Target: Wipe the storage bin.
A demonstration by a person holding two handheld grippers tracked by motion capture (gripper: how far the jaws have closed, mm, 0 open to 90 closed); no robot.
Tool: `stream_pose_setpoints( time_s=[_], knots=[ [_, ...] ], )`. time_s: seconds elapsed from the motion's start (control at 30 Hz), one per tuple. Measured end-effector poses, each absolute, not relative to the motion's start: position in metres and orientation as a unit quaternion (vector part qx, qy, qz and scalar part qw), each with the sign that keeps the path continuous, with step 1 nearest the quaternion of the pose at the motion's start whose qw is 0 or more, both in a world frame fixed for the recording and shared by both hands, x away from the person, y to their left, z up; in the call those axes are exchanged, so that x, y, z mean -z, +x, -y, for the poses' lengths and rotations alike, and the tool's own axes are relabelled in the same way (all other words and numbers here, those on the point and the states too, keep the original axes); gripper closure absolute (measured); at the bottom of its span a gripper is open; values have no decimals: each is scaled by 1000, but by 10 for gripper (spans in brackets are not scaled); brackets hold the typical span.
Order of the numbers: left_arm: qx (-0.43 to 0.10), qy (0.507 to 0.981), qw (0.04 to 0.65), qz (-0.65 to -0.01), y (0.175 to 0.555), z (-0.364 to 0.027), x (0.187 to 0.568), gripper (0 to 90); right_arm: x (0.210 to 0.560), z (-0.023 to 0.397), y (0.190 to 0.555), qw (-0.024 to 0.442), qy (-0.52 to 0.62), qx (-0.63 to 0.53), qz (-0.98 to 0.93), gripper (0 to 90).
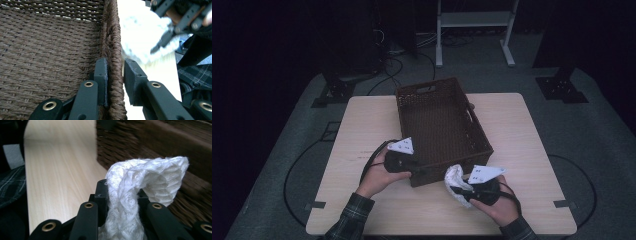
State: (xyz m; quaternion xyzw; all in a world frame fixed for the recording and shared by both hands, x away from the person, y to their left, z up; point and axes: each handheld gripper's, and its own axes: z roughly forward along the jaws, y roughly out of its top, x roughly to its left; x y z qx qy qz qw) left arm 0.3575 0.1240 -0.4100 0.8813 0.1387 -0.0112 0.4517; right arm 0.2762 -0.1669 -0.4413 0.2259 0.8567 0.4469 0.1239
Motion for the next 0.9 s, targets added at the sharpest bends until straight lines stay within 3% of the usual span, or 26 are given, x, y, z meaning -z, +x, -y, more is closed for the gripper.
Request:
stream_pose_setpoints(
  time_s=[0.43, 0.9],
  knots=[
    [12, 881, 451, -139, 358, -124, 410, 724, 436, 232, 271, 179, 298, -436, -830, 717],
    [8, 880, 453, -143, 357, -125, 406, 716, 441, 294, 304, 237, 397, -405, -789, 718]
  ],
)
